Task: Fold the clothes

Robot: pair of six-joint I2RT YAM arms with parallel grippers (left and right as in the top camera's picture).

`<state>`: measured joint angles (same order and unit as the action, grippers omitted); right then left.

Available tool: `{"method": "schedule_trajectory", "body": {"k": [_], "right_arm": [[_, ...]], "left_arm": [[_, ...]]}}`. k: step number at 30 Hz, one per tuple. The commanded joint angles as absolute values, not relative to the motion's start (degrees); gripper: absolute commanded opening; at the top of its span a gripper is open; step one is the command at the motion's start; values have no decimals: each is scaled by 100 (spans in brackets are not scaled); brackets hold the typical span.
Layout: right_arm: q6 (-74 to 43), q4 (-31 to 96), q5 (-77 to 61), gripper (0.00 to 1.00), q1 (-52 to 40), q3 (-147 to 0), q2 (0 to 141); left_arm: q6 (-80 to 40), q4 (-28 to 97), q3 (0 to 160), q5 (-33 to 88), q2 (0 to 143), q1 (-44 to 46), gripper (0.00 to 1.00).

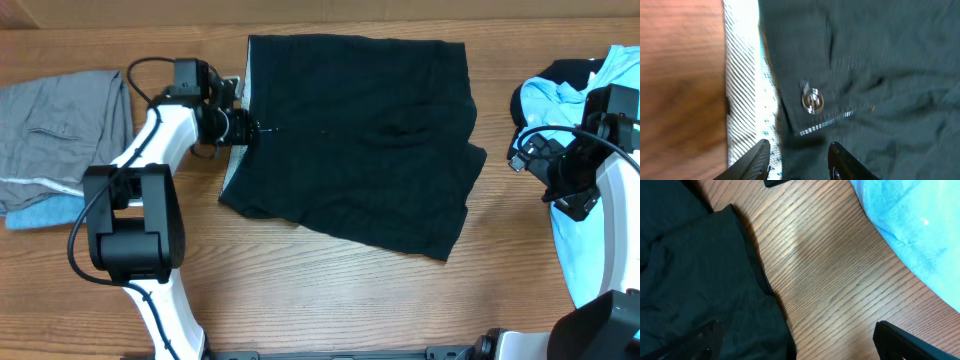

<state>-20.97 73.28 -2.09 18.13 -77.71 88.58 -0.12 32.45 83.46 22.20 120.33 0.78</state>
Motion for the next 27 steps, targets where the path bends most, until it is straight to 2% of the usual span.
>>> {"method": "schedule_trajectory", "body": {"k": [1, 7, 18, 19, 22, 23, 27], "right_arm": [[-2121, 7314, -132, 100, 1828, -7905, 8814], [-2121, 7314, -132, 100, 1831, -7905, 8814], [-2121, 7314, -132, 100, 1831, -7905, 8814], [-2121, 7314, -132, 100, 1828, -7905, 8814], [-2121, 7314, -132, 100, 1828, -7905, 8814], [-2121, 7312, -130, 100, 1831, -7905, 8814], [-2121, 7314, -130, 100, 1828, -7905, 8814]], "left_arm": [[-198, 2987, 8009, 2209, 12064, 126, 41], [-198, 2738, 7848, 2231, 12064, 126, 42], [-196, 2517, 7848, 2283, 12064, 126, 37], [-196, 2515, 7848, 2324, 12064, 126, 33], [-196, 2497, 7861, 2602, 12064, 113, 9], [-196, 2506, 7876, 2602, 12062, 102, 4], [-193, 2794, 8134, 2600, 12046, 49, 4]]}}
